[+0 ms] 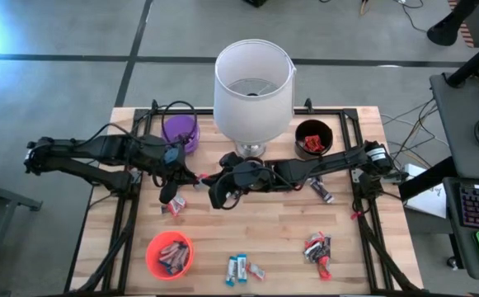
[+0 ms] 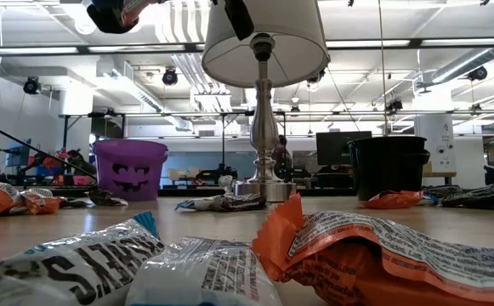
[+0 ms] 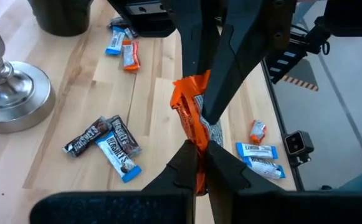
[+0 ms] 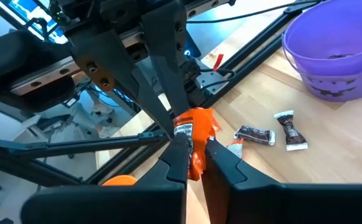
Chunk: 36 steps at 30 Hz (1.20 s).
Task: Organize candy in baskets
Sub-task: Put the orange chocolate bar into the black bucket
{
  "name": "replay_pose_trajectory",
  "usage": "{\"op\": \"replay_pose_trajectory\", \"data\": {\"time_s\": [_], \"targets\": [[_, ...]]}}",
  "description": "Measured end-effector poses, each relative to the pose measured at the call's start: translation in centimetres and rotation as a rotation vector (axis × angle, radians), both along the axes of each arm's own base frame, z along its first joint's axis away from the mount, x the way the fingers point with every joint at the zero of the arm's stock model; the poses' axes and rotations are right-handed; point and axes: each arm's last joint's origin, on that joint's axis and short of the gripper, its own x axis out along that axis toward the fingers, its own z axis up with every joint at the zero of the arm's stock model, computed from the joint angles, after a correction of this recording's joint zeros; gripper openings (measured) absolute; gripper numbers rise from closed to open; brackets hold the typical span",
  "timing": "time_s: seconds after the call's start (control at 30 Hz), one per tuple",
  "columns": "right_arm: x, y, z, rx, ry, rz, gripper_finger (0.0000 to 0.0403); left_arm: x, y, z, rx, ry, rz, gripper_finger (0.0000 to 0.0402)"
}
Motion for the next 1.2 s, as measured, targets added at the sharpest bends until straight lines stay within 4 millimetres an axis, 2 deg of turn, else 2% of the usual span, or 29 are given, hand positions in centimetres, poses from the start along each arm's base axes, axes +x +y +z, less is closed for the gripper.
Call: {"op": "replay_pose_trajectory", "data": {"time_s": [0.2,0.57,0.77,1.03,1.2], "targets": [[-0.2,0.5,0.2,0.001,-0.003,0.014,0.001,-0.1,0.0,0.0,-0.006,0.0,-0.015,0.0017],[-0.6,1.6,-0.1,0.024,0.041,0.03,0.0009,-0.6,-0.3,0.7,-0.052,0.009,-0.124,0.0126],[-1.9,2.8,-1.9,0.081,0.237,0.005,0.0009,-1.4,-0.3,1.7,-0.051,0.05,-0.123,0.0148],[-4.5,2.4,-4.3,0.131,0.568,-0.145,0.0009,-2.5,-0.2,2.9,0.005,0.093,-0.153,0.0141],[-6.6,1.9,-4.5,0.131,0.735,-0.233,0.0009,-2.9,-0.2,3.2,0.031,0.1,-0.173,0.0138]]}}
